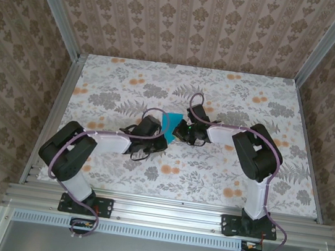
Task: Fold a paper plane with a square sheet of paper (pick it up from the middle)
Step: Third fold the triangle at the center of the table.
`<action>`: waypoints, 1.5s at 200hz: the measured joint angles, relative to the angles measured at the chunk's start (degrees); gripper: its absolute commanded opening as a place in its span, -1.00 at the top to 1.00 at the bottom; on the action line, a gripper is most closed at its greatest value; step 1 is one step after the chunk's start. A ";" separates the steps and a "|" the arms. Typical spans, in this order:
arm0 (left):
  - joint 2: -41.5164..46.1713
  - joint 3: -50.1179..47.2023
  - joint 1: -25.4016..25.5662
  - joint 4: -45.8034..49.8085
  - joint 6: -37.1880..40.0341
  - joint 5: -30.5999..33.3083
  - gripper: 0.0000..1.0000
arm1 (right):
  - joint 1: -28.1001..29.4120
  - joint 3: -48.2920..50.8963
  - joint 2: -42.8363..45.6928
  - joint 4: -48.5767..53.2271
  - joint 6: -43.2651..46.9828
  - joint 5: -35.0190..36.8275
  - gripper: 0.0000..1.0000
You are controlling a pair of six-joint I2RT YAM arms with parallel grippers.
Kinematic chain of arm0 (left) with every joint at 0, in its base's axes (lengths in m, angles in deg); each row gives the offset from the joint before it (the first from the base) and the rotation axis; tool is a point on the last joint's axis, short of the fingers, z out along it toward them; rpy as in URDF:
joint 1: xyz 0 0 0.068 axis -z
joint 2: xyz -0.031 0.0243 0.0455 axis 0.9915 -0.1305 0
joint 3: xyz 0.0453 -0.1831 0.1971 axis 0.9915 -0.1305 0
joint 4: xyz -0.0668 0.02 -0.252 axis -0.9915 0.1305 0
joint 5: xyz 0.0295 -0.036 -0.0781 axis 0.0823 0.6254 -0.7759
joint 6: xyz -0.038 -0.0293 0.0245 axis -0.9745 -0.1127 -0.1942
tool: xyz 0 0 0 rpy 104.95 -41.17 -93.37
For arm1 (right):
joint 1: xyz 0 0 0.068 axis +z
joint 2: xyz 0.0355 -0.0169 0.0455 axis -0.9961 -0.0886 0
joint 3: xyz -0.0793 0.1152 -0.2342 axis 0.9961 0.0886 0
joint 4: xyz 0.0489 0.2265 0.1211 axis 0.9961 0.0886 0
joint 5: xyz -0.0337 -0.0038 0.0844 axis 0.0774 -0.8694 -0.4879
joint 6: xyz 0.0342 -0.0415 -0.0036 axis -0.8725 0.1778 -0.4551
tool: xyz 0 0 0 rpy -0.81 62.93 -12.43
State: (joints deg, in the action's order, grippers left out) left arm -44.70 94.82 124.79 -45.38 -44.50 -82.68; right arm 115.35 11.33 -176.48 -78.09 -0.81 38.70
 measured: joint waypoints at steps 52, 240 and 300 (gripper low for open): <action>-2.62 2.67 0.00 1.01 0.39 1.29 0.88 | -0.07 -0.02 0.00 0.00 0.00 -0.02 0.89; -3.78 0.98 0.02 -0.24 0.15 1.88 1.00 | 2.58 3.21 1.09 -3.19 2.38 -4.02 0.92; -4.00 0.52 0.13 -1.49 0.17 1.25 1.00 | -5.25 2.47 -0.50 -3.56 4.35 -9.86 0.91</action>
State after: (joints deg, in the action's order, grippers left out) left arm -48.69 95.34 124.92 -46.87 -44.33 -81.44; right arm 110.10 13.80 -176.98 -81.65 3.54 28.84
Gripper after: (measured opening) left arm 0.058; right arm 0.052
